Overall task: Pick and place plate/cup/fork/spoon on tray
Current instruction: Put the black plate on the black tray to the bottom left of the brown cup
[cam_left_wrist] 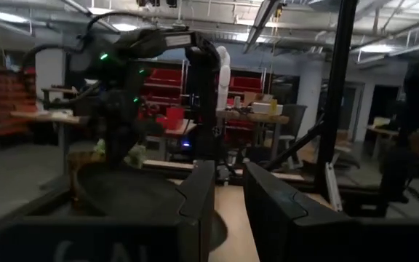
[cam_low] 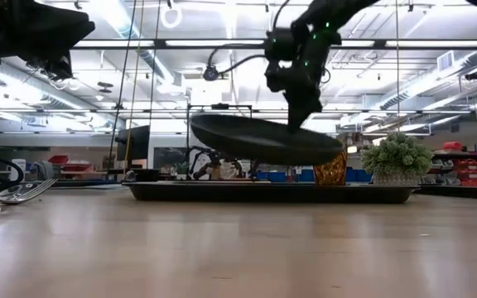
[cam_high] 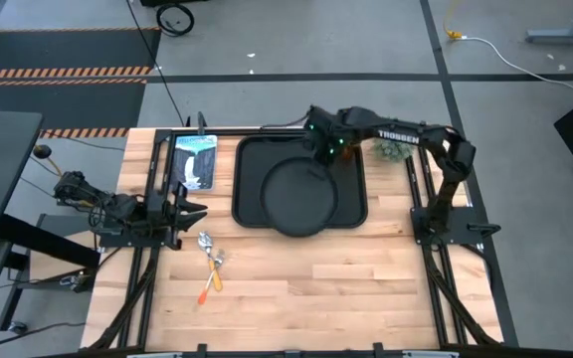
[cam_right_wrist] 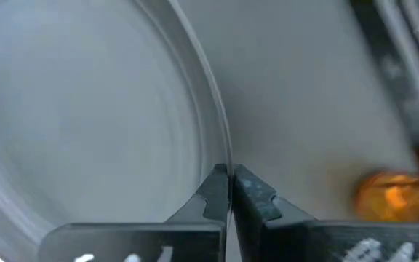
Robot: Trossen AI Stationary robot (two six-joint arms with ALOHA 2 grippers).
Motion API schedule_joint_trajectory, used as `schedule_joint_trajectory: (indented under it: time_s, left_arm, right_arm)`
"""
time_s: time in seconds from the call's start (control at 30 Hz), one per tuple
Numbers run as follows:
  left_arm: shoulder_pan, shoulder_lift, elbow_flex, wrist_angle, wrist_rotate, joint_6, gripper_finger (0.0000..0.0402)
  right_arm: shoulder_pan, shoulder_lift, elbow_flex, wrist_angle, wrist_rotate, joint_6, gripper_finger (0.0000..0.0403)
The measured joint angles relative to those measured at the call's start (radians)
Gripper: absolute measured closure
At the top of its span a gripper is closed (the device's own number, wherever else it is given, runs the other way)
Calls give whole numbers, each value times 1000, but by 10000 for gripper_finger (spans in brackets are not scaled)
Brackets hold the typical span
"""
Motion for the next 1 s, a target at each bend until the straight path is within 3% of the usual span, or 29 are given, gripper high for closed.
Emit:
schedule_joint_trajectory:
  time_s: [0.13,0.33,0.53,1.0]
  left_arm:
    - [0,0,0,0,0,70,322]
    - [0,0,0,0,0,73,322]
    - [0,0,0,0,0,63,322]
    - [0,0,0,0,0,42,322]
  right_arm:
    - [-49,58,16,36,0,-155,393]
    - [-56,152,135,-16,100,-346,392]
    - [-73,192,242,-49,72,-460,390]
    - [-94,193,246,-53,34,-618,388]
